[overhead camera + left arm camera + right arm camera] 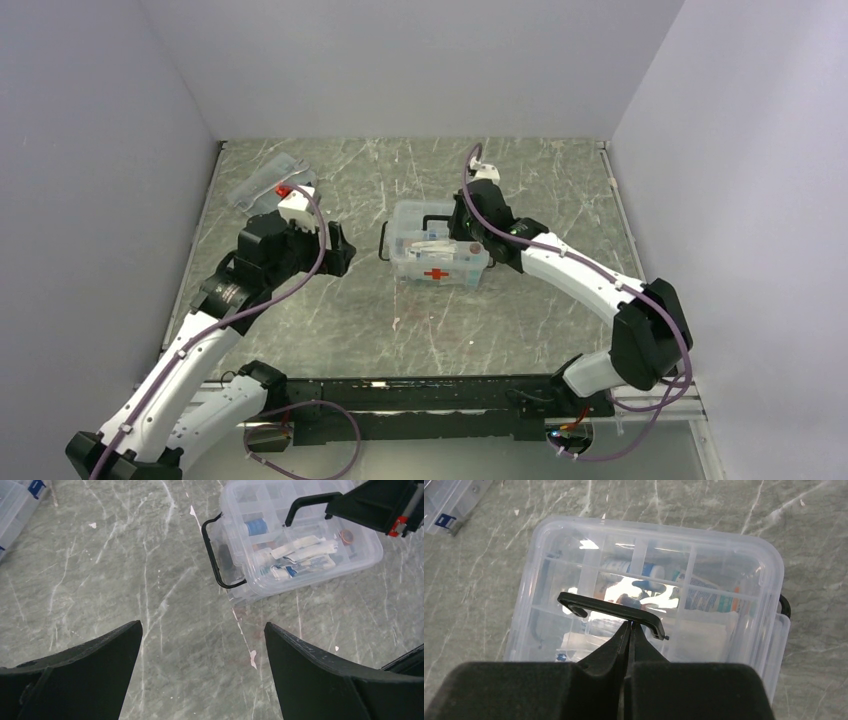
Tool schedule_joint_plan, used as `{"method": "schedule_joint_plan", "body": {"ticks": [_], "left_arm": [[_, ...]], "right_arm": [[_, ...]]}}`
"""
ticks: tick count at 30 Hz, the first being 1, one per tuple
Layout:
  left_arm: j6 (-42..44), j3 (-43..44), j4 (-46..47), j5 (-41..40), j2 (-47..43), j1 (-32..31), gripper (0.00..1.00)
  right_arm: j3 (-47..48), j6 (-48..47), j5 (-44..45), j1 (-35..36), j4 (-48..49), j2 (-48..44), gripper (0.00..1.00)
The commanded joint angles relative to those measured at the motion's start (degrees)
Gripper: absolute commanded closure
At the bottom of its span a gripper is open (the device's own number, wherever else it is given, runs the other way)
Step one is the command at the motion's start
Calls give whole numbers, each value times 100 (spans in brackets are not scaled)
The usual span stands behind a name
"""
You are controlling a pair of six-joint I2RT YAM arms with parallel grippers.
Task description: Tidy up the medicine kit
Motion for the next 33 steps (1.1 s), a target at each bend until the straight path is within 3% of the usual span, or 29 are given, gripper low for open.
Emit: {"method": "schedule_joint_plan", "body": {"ticks": [1, 10, 25, 33], "left_arm": [[-55, 291, 260, 401, 101, 30, 1], [-19, 815, 266, 1056, 589, 32, 0], [22, 704, 401, 1161, 663, 33, 1], [115, 721, 338, 1118, 615, 33, 1]], "right_arm": [[515, -77, -95, -198, 161, 195, 100], [582, -252, -482, -381, 51, 289, 100], [553, -462, -1169, -381, 42, -450, 100], [923, -492, -974, -387, -5, -52, 100]]}}
